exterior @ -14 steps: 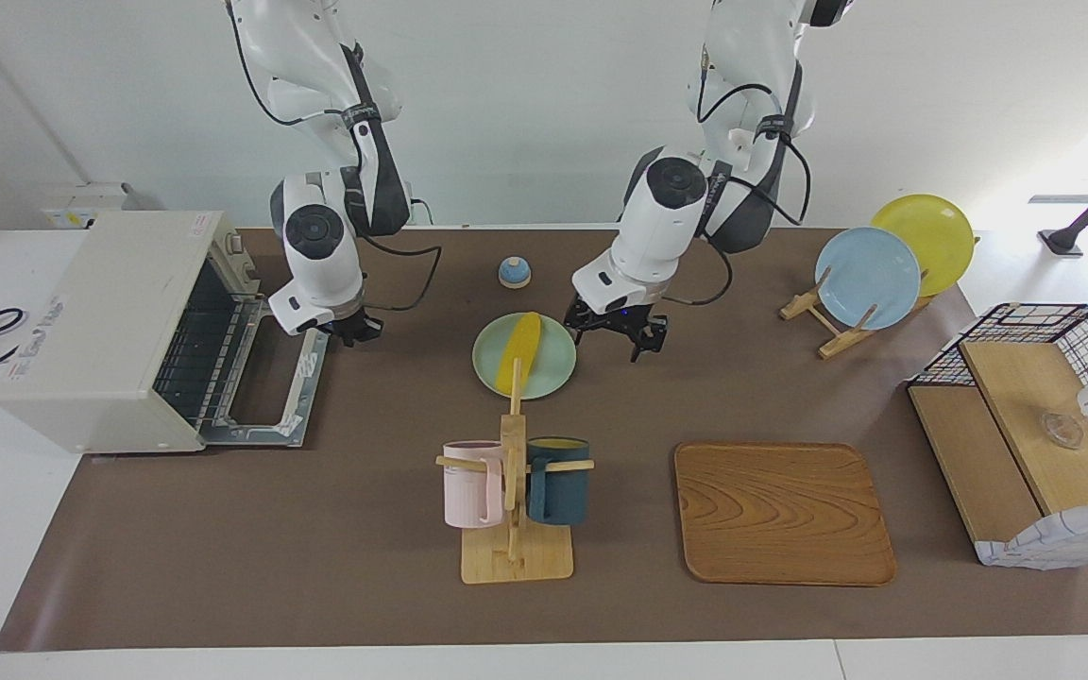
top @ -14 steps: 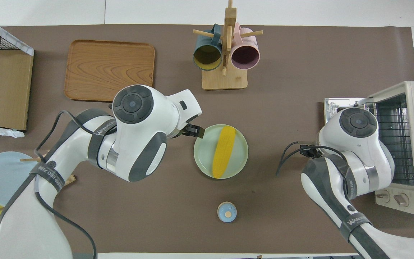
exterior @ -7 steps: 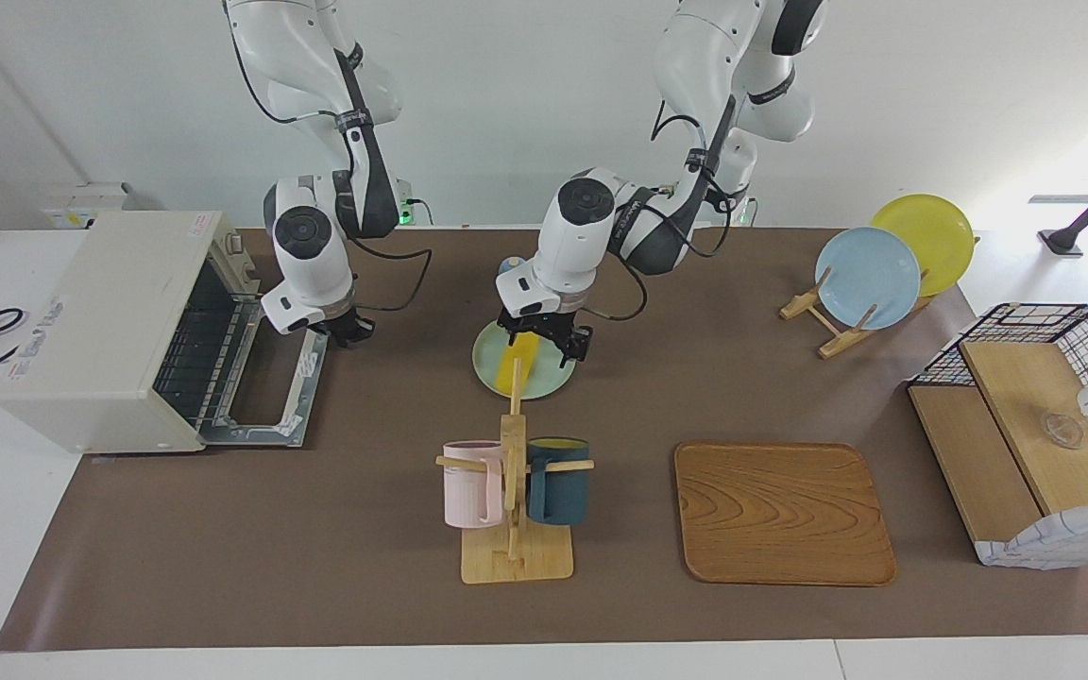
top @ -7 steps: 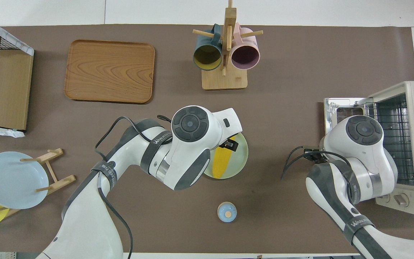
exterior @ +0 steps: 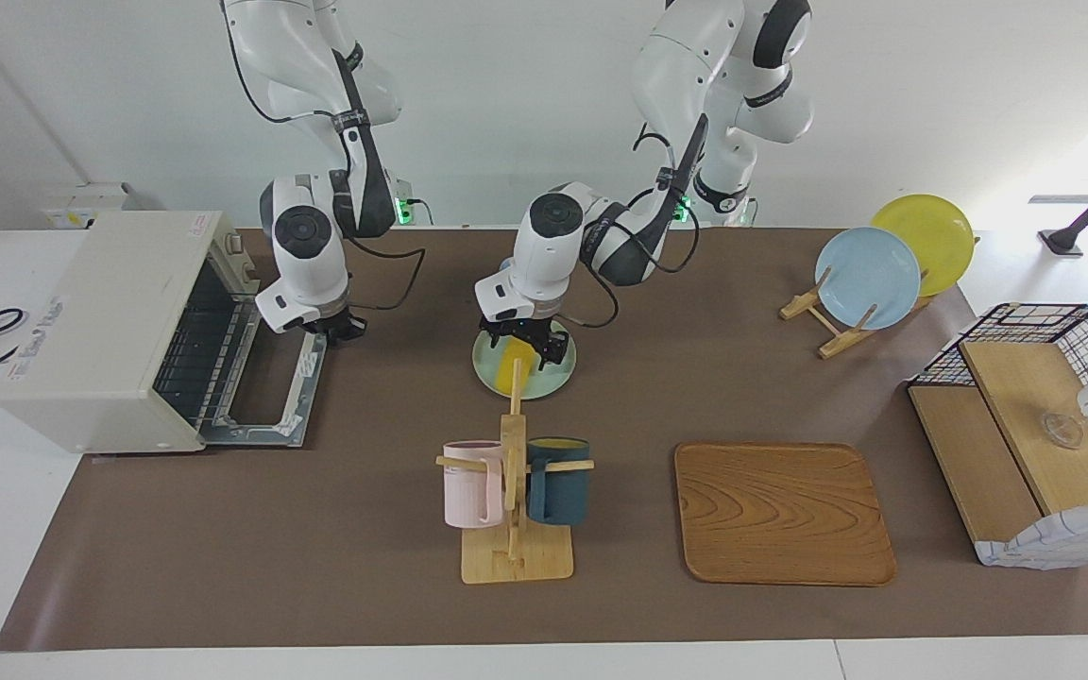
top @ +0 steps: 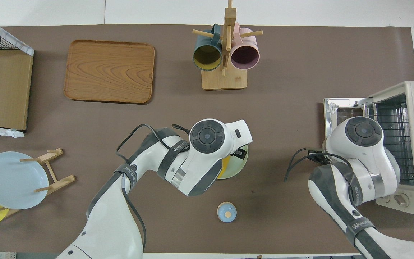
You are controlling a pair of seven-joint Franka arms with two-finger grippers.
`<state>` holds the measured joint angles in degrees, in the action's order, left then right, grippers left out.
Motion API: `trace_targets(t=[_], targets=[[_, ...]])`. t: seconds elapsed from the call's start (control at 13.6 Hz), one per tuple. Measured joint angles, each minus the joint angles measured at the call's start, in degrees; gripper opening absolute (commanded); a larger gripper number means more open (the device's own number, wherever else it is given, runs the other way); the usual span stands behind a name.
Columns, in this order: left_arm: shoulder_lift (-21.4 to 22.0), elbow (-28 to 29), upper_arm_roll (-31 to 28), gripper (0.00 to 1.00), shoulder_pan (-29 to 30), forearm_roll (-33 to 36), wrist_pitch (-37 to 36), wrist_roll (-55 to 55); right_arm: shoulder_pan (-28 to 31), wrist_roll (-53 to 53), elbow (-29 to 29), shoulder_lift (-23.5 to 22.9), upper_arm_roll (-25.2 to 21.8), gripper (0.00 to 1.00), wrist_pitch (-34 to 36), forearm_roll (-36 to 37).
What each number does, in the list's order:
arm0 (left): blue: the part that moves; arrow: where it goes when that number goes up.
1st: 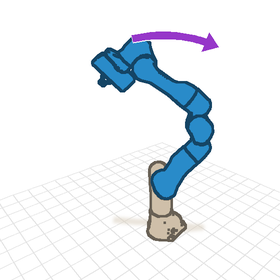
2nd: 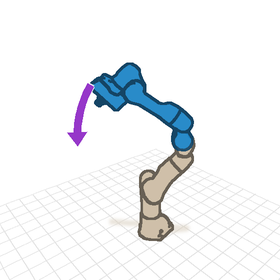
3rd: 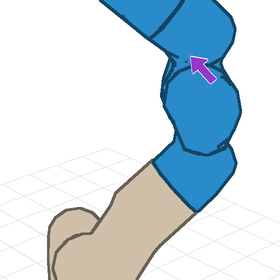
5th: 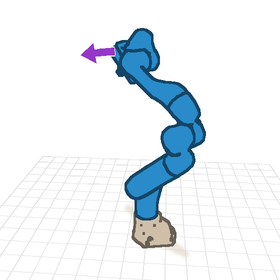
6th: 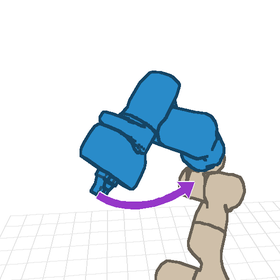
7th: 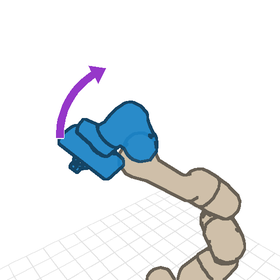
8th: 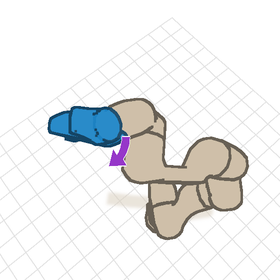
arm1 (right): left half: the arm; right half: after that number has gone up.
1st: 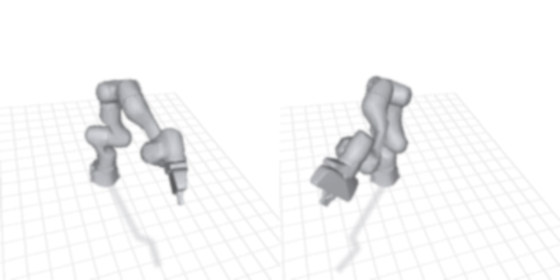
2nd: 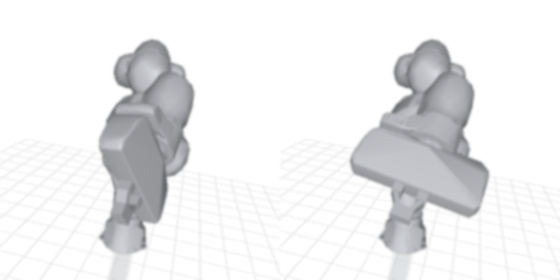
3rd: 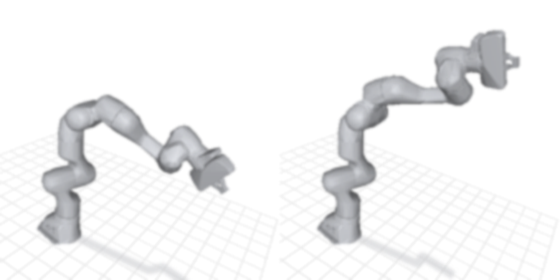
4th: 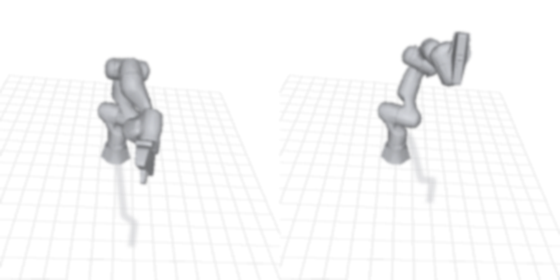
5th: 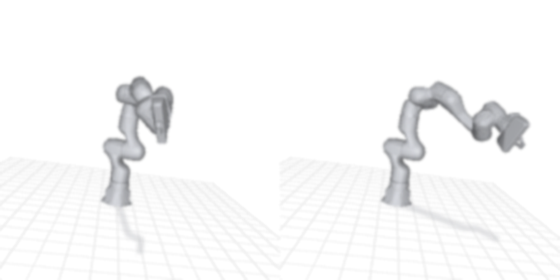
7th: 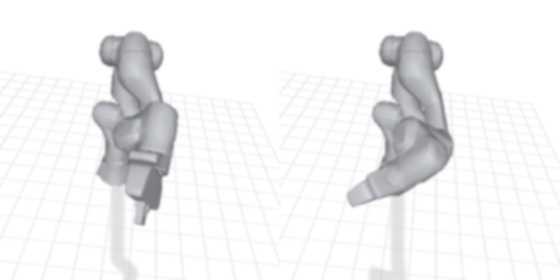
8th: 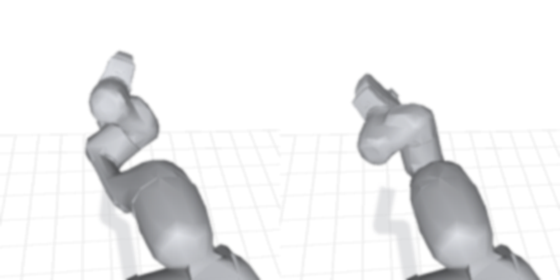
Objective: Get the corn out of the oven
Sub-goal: 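Grasp the yellow corn with the left gripper while the right gripper returns, then carry the corn to the tray while the right gripper closes the oven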
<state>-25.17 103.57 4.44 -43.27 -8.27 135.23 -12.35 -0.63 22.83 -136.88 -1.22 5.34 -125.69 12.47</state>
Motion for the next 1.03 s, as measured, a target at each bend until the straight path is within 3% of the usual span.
trace_targets(t=[0.07, 0.15, 0.22, 0.29, 0.44, 0.66, 0.81, 1.03], targets=[[-0.04, 0.43, 0.01, 0.99, -0.09, -0.01, 0.59, -0.20, 0.02, 0.00, 0.01, 0.00, 0.07, 0.00, 0.06, 0.07], [-0.07, 0.68, 0.01, 0.82, -0.14, -0.01, 0.97, -0.49, 0.01, 0.00, 0.05, 0.00, 0.11, 0.00, 0.24, 0.19], [-0.10, 0.88, 0.01, 0.53, -0.18, -0.01, 1.13, -0.64, 0.00, 0.00, 0.32, 0.02, 0.24, 0.00, 0.83, 0.40], [-0.10, 1.07, 0.01, 0.31, -0.22, -0.01, 1.17, -0.78, -0.06, 0.00, 1.11, 0.15, 0.49, 0.00, 2.50, 0.76], [-0.10, 1.12, -0.18, 0.00, -0.21, -0.01, 1.13, -0.93, -0.37, -0.03, 4.67, 1.21, 1.05, 0.00, 9.68, 1.39], [0.08, 0.82, -0.53, 0.00, 0.05, -1.60, 0.05, -1.28, 0.32, -4.66, 11.10, 4.01, 0.81, 0.00, 21.66, 2.92], [1.34, -0.78, -1.12, 0.00, 2.17, -3.03, -5.08, -1.28, 1.87, -8.96, 12.76, 5.65, 0.41, 0.00, 24.62, 3.32], [7.79, -2.67, -1.60, 0.00, 10.59, -3.61, -14.21, -1.18, 6.16, -16.25, 13.69, 8.55, 0.30, 0.00, 26.14, 3.87]])
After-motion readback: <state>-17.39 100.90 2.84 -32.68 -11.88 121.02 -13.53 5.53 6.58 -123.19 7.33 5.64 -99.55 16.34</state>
